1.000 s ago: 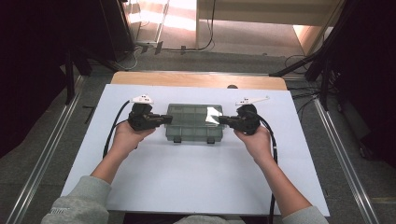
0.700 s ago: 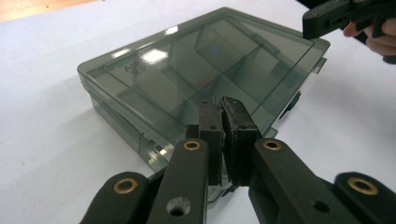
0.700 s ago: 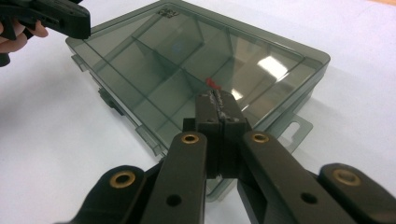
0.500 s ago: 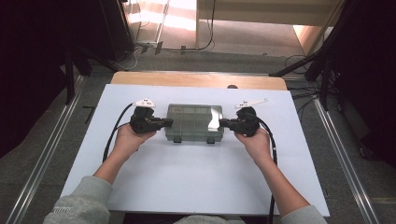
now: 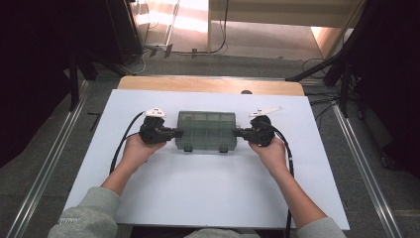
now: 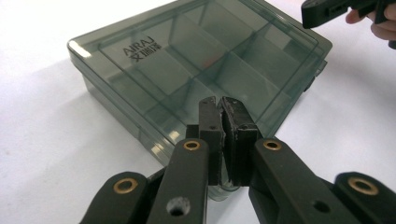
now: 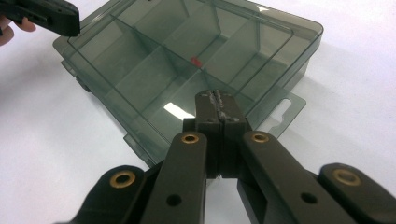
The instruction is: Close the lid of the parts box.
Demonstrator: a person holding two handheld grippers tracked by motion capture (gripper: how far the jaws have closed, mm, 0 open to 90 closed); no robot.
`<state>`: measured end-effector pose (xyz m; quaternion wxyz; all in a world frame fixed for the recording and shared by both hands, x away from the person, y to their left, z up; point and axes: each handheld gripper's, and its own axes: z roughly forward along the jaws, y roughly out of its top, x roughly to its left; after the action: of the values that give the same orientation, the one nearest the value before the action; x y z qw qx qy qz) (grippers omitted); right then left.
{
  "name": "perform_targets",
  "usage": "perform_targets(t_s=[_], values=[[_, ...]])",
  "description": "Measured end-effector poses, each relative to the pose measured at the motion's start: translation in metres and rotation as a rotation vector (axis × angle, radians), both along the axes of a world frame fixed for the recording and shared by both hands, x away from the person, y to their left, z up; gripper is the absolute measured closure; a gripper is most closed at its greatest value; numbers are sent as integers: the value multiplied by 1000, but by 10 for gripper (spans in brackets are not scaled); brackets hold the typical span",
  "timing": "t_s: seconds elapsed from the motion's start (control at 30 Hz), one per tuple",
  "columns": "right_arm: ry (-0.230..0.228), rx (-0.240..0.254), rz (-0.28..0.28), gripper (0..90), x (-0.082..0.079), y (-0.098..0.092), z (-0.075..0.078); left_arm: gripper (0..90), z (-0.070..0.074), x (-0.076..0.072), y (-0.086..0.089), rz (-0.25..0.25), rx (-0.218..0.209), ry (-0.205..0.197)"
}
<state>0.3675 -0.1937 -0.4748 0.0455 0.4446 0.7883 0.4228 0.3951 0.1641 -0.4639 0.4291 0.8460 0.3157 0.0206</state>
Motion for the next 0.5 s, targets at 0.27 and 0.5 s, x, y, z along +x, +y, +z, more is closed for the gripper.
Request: perform_targets(t_s=[0.27,0.5], values=[[-8,-7,1,900,0,0,-4,870,-5,1,1,-7,-14,16],[-23,3,2,900,-2,-1,-6,870,-8,1,1,-20,-27,8]])
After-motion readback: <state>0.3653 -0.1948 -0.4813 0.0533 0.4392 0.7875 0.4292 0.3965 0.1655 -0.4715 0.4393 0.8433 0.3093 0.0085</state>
